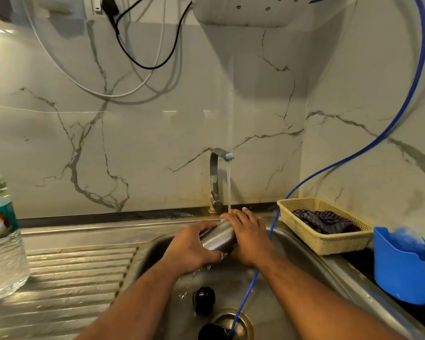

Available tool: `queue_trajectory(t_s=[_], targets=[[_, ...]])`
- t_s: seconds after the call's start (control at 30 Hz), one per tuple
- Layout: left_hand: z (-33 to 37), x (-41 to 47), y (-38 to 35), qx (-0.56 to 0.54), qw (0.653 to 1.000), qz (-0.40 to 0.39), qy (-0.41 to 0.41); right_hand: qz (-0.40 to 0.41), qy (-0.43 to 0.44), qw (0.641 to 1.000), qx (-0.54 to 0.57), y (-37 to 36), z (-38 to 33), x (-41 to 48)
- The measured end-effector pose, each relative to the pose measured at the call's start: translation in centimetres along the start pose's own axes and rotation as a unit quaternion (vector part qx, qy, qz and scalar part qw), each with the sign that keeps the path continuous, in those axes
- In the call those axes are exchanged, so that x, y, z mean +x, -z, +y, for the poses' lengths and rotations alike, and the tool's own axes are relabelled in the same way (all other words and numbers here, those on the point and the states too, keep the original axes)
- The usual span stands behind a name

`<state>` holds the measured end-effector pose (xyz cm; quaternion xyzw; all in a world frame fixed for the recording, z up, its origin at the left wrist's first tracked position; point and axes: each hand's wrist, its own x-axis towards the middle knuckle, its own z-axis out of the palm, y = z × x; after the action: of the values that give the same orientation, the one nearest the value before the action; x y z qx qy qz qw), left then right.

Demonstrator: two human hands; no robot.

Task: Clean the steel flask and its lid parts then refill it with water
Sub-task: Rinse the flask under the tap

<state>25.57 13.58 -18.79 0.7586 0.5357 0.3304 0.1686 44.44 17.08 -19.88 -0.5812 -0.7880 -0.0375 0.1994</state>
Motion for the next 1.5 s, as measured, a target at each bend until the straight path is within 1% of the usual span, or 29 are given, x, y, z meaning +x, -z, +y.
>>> queue_trajectory(t_s=[0.03, 0.1, 0.17, 0.2, 0.27, 0.33, 0.4, 0.5, 0.6, 0.67, 0.73, 0.77, 0.8, 0.83, 0.9, 0.93, 0.97, 1.0, 1.07, 1.1, 1.17, 1.2, 1.23, 1.27, 1.33, 1.37, 1.43, 1.47, 1.5], targets=[[0.3, 0.0, 0.2, -0.013, 1.0, 0.027, 0.0, 0.001, -0.002, 1.0, 0.0, -0.4, 0.0, 0.1], [0.6, 0.3, 0.5, -0.08, 0.989, 0.118, 0.034, 0.011, -0.05, 0.998, 0.041, -1.1, 0.2, 0.1], [0.7, 0.8, 1.0, -0.177, 0.961, 0.205, 0.052, -0.004, -0.119, 0.988, 0.101, -1.6, 0.4, -0.1], [0.7, 1.0, 1.2, -0.228, 0.947, 0.22, 0.052, -0.017, -0.15, 0.98, 0.131, -1.8, 0.3, -0.2], [0.8, 1.1, 0.9, -0.289, 0.94, 0.18, 0.036, -0.022, -0.194, 0.961, 0.196, -2.1, 0.2, -0.2], [1.0, 1.3, 0.0, -0.274, 0.955, 0.113, 0.019, -0.021, -0.219, 0.934, 0.282, -2.1, 0.1, -0.1], [0.9, 1.5, -1.2, -0.247, 0.966, 0.073, 0.011, -0.049, -0.229, 0.906, 0.353, -2.0, -0.2, -0.3], [0.9, 1.3, -2.4, -0.213, 0.976, 0.051, 0.005, -0.095, -0.223, 0.877, 0.416, -2.1, -0.6, -0.9], [0.9, 1.1, -2.5, -0.192, 0.979, 0.072, 0.01, -0.05, -0.222, 0.864, 0.449, -1.7, -0.8, -0.7], [0.9, 1.0, -2.1, -0.192, 0.976, 0.098, 0.036, -0.037, -0.234, 0.857, 0.457, -1.7, -0.6, -0.4], [0.7, 0.9, -1.8, -0.187, 0.974, 0.114, 0.059, -0.103, -0.269, 0.855, 0.431, -1.8, -0.9, -0.9], [0.5, 0.9, -1.7, -0.18, 0.974, 0.119, 0.067, -0.145, -0.283, 0.863, 0.393, -1.7, -1.2, -1.3], [0.3, 0.7, -1.7, -0.176, 0.974, 0.124, 0.075, -0.164, -0.287, 0.869, 0.367, -1.6, -1.4, -1.5], [0.0, 0.7, -1.6, -0.176, 0.972, 0.128, 0.084, -0.152, -0.285, 0.871, 0.37, -1.6, -1.5, -1.4], [-0.4, 0.9, -1.3, -0.183, 0.968, 0.137, 0.1, -0.077, -0.265, 0.863, 0.424, -1.2, -1.7, -0.9], [-0.4, 1.0, -1.2, -0.187, 0.966, 0.142, 0.105, -0.06, -0.265, 0.856, 0.44, -1.1, -1.8, -0.6], [-0.6, 1.0, -1.2, -0.189, 0.965, 0.146, 0.108, -0.067, -0.273, 0.85, 0.446, -1.1, -2.0, -0.6], [-0.5, 0.8, -1.2, -0.192, 0.964, 0.148, 0.109, -0.107, -0.288, 0.847, 0.433, -1.1, -2.3, -1.0], [-0.5, 0.5, -1.3, -0.195, 0.963, 0.149, 0.111, -0.195, -0.303, 0.86, 0.361, -1.5, -2.8, -1.7], [-0.5, 0.5, -1.3, -0.197, 0.963, 0.146, 0.112, -0.196, -0.298, 0.867, 0.348, -1.6, -2.9, -1.8], [-0.7, 0.8, -1.2, -0.194, 0.964, 0.144, 0.111, -0.116, -0.276, 0.875, 0.381, -1.6, -3.1, -1.1], [-0.8, 1.0, -1.2, -0.191, 0.964, 0.147, 0.112, -0.087, -0.276, 0.868, 0.403, -1.7, -3.0, -0.8], [-0.8, 1.1, -1.1, -0.189, 0.964, 0.148, 0.113, -0.087, -0.288, 0.857, 0.419, -1.6, -3.1, -0.7], [-0.7, 1.0, -1.1, -0.188, 0.964, 0.149, 0.115, -0.116, -0.303, 0.848, 0.419, -1.5, -3.2, -1.1], [-0.7, 0.8, -1.2, -0.189, 0.963, 0.151, 0.118, -0.183, -0.309, 0.857, 0.369, -1.8, -3.2, -1.9], [-0.7, 0.8, -1.2, -0.188, 0.963, 0.15, 0.12, -0.179, -0.302, 0.865, 0.359, -1.7, -3.1, -1.9], [-0.9, 1.0, -1.2, -0.182, 0.964, 0.152, 0.12, -0.115, -0.288, 0.868, 0.386, -1.4, -3.0, -1.4], [-1.0, 1.1, -1.2, -0.178, 0.964, 0.155, 0.119, -0.097, -0.29, 0.862, 0.404, -1.4, -2.9, -1.2], [-1.1, 1.1, -1.3, -0.178, 0.964, 0.157, 0.119, -0.104, -0.301, 0.852, 0.414, -1.3, -2.9, -1.2]])
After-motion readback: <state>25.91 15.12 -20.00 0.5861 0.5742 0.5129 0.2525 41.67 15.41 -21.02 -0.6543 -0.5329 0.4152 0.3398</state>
